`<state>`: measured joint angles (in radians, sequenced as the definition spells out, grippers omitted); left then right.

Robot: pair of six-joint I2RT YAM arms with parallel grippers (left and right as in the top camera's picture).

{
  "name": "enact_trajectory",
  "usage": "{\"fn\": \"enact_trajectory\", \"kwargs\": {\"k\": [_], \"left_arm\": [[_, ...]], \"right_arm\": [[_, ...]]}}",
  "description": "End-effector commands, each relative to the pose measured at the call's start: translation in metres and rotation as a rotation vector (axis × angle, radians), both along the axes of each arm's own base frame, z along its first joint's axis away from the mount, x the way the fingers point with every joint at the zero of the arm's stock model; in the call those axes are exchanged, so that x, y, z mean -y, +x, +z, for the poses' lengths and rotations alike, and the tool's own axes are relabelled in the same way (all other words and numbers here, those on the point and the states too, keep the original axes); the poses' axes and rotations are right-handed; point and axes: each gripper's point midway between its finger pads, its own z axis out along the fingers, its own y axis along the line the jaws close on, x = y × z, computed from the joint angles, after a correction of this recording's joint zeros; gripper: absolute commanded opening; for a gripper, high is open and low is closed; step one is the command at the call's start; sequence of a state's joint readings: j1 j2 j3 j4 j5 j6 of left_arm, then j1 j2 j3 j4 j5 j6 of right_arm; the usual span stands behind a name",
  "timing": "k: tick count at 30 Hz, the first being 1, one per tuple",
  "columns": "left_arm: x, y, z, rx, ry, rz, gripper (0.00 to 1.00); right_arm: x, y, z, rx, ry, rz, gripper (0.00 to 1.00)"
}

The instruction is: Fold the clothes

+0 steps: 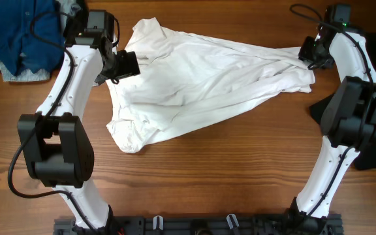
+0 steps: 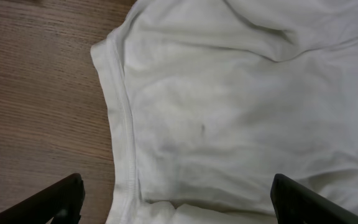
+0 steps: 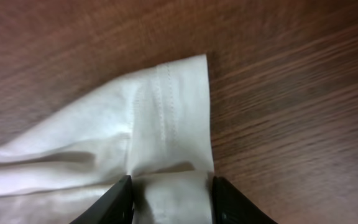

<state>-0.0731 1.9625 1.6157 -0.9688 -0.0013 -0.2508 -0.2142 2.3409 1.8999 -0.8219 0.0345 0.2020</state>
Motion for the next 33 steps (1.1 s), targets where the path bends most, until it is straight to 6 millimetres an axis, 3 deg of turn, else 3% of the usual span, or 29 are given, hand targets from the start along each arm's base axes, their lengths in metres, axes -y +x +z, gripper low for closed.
{"fn": "enact_trajectory", "kwargs": {"k": [1,6,15,20,26,29,33], "left_arm": [[0.004,0.003,-0.001,0.005,-0.01,-0.018,0.96],[0.004,0.003,-0.001,0.005,-0.009,-0.018,0.96],[0.004,0.003,-0.001,0.005,-0.009,-0.018,0.96],[0.004,0.003,-0.001,0.005,-0.009,-0.018,0.96],[0.004,0.003,-0.001,0.006,-0.009,-0.018,0.96],[0.004,0.003,-0.001,0.006,-0.009,-0.018,0.96],[0.004,0.003,-0.001,0.006,-0.009,-0.018,0.96]], "right_arm": [[0.002,-0.003,-0.018,-0.035,-0.007,-0.013,0.41],[0.003,-0.003,-0.017,-0.032,-0.007,-0.013,0.39],[0.004,0.002,-0.005,-0.006,-0.013,-0.013,0.1],[0.007,0.011,0.034,0.073,-0.035,-0.015,0.05],[0.017,0.026,0.111,0.244,-0.107,-0.038,0.05],[0.022,0.031,0.131,0.299,-0.139,-0.049,0.04],[0.028,0.035,0.134,0.32,-0.164,-0.063,0.04]]}}
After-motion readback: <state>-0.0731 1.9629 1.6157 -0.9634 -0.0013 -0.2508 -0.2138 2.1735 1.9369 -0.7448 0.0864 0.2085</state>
